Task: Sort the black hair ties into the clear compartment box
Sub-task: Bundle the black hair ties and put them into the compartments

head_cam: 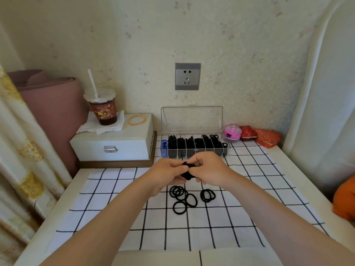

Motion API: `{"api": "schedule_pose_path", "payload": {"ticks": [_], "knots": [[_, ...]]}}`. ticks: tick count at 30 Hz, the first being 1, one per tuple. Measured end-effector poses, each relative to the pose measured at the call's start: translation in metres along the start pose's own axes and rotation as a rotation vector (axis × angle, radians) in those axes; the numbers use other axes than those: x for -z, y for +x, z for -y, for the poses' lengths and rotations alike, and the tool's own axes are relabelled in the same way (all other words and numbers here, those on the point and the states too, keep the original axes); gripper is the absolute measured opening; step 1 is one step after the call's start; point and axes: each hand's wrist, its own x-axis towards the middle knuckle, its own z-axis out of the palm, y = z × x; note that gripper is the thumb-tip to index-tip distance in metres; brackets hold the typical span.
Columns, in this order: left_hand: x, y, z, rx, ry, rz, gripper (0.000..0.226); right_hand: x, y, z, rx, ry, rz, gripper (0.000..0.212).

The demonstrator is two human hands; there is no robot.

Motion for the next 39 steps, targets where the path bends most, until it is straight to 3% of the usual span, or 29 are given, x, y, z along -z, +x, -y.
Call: {"api": "schedule_pose_path", "payload": {"ticks": [4, 7, 10, 12, 15, 19, 23, 27, 31, 39], "knots": [[0.001, -0.001, -0.002, -0.01, 0.0, -0.01, 0.024, 0.013, -0.001, -0.002, -0.055, 0.193, 0.145, 0.02], [0.002, -0.001, -0.004, -0.002, -0.021, 0.024, 0.024, 0.015, -0.002, -0.003, -0.062, 0.162, 0.058, 0.018], [0.001, -0.003, -0.006, -0.01, -0.029, 0.058, 0.024, 0.012, -0.001, -0.003, -0.124, 0.229, -0.007, 0.036], [0.002, -0.005, -0.008, -0.028, -0.027, 0.096, 0.026, 0.013, -0.002, -0.003, -0.203, 0.381, 0.117, 0.046], [0.003, -0.008, -0.009, -0.022, -0.009, 0.038, 0.026, 0.016, -0.006, -0.002, -0.229, 0.483, 0.262, 0.033], [0.002, -0.011, -0.011, -0.036, 0.079, -0.094, 0.016, 0.013, -0.005, -0.004, -0.263, 0.563, 0.211, 0.023], [0.0, -0.016, -0.014, -0.042, 0.047, -0.008, 0.021, 0.017, -0.007, -0.008, -0.29, 0.659, 0.203, 0.026], [-0.009, -0.013, -0.016, -0.101, 0.154, 0.007, 0.024, 0.025, -0.01, -0.013, -0.296, 0.56, 0.185, 0.026], [-0.024, 0.003, -0.031, -0.221, 0.275, -0.083, 0.027, 0.045, -0.001, -0.014, -0.233, 0.49, 0.014, 0.024], [-0.044, 0.078, -0.06, -0.386, 0.607, -0.175, 0.031, 0.099, 0.046, -0.036, -0.112, 0.306, -0.55, 0.009]]}}
